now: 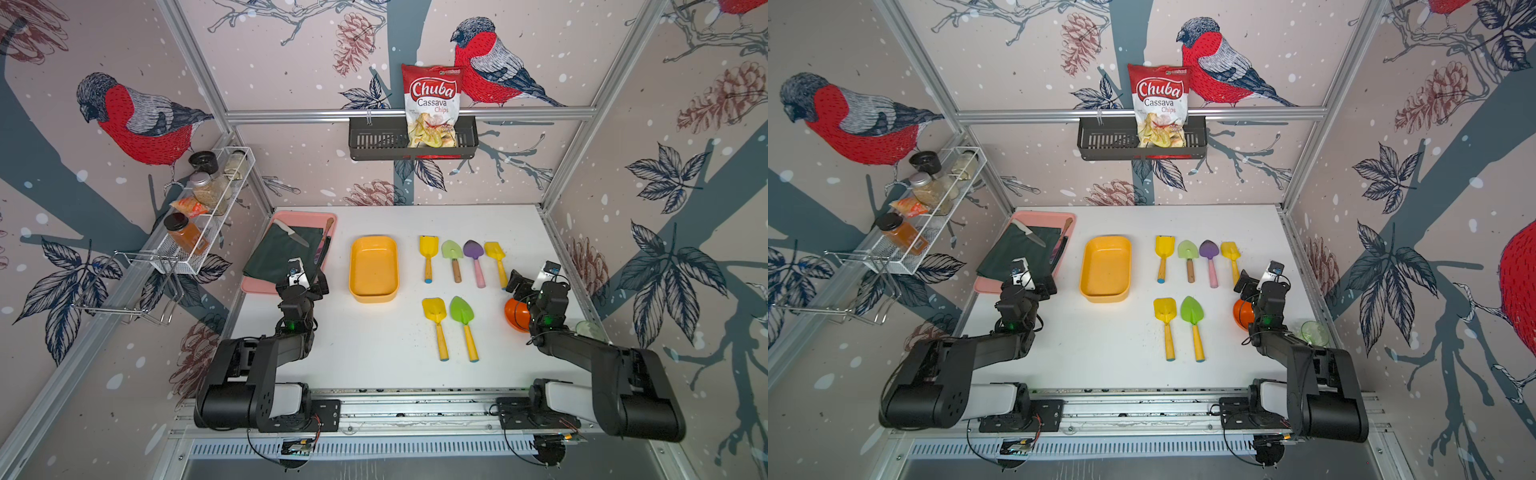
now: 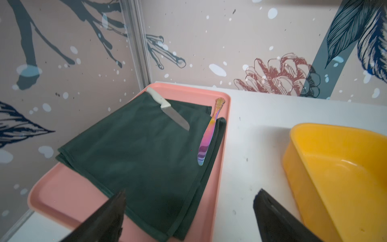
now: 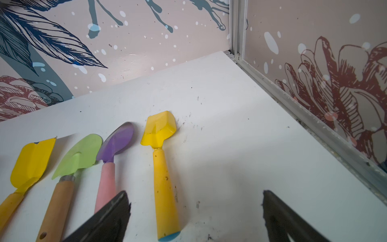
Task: Take the shovel out of the storage box
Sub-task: Reset both arms
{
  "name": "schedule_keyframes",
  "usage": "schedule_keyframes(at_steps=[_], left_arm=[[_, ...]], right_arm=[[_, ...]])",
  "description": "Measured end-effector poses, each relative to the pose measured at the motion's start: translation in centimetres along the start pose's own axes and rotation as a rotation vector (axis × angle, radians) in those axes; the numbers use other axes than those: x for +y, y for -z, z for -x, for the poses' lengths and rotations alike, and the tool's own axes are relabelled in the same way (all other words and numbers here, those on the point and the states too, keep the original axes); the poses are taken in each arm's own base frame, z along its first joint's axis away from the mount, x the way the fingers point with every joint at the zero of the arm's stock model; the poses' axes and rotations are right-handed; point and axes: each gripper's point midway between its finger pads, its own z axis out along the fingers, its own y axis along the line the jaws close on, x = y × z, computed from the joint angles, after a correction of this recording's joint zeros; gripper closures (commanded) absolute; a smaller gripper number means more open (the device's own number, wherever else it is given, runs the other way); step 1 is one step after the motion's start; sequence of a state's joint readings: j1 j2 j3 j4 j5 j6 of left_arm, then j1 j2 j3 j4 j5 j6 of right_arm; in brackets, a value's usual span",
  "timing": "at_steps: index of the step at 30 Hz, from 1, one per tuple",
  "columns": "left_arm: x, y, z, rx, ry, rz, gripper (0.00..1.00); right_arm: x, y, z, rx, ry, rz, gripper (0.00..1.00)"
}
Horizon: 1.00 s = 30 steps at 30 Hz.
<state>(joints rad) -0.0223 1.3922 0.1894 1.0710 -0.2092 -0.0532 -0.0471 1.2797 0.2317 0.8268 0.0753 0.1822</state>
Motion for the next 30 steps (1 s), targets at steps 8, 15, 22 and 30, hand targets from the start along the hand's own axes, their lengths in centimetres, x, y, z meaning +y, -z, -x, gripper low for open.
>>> schedule_keyframes(at_steps=[8, 15, 22, 30], left_arm=[[-0.6, -1.0, 0.1, -0.042, 0.006, -0.027, 0.04], [-1.8, -2.0, 1.2, -0.055, -0.017, -0.085, 0.02], [-2.1, -2.1, 0.7, -0.031, -0.028, -0.1, 0.02], [-2.1, -2.0, 0.6, -0.029, -0.029, -0.1, 0.02]], right_arm=[[0.9, -0.9, -1.0, -0.062, 0.06, 0.019, 0.01], [1.4, -2.2, 1.1, -0.103, 0.083, 0.001, 0.0], [1.4, -2.2, 0.9, -0.098, 0.084, -0.001, 0.01], [1.4, -2.3, 1.0, -0.097, 0.083, -0.003, 0.01]])
